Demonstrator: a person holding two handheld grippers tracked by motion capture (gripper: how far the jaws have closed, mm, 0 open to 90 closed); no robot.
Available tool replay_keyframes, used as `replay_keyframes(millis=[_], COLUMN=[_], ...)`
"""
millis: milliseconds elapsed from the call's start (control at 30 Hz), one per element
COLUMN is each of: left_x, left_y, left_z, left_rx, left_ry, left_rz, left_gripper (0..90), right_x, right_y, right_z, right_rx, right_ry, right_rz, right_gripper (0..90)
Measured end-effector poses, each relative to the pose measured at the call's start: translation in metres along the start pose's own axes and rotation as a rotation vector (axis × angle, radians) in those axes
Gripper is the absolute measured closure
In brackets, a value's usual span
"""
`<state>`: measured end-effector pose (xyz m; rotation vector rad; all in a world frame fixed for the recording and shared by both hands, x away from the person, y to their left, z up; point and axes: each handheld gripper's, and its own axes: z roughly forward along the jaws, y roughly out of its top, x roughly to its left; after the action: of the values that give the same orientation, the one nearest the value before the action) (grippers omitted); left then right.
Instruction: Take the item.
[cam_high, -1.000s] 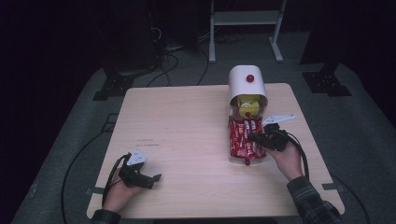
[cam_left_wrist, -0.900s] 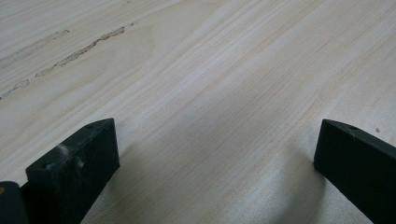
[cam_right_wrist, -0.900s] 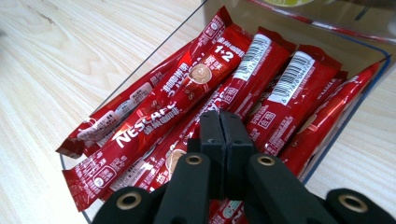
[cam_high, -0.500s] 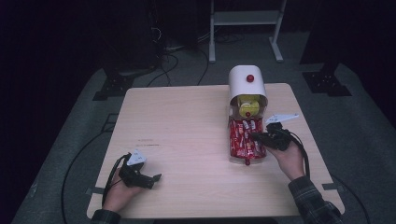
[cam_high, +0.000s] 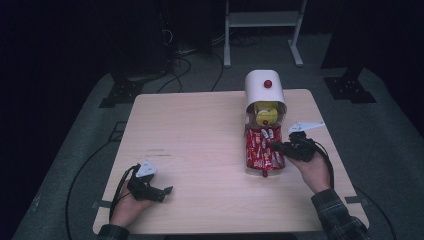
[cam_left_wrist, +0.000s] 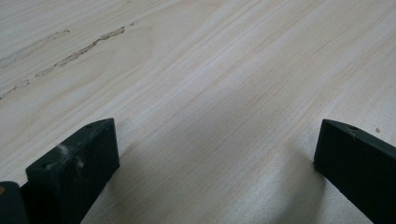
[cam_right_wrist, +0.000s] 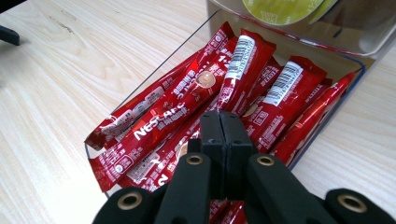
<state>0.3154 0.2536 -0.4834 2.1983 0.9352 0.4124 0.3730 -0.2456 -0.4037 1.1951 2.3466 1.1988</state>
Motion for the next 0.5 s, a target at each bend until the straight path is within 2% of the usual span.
replay_keyframes(millis=[500], left_x=[0.0], left_y=[0.0], left_z=[0.0], left_rx=[0.0], left_ry=[0.0], left_rz=[0.0], left_gripper=[0.0], right_x=[-0.0016], right_y=[-0.0014], right_z=[-0.0097], right_rx=[-0.005], right_ry=[-0.001], right_rz=[0.002], right_gripper=[88.9])
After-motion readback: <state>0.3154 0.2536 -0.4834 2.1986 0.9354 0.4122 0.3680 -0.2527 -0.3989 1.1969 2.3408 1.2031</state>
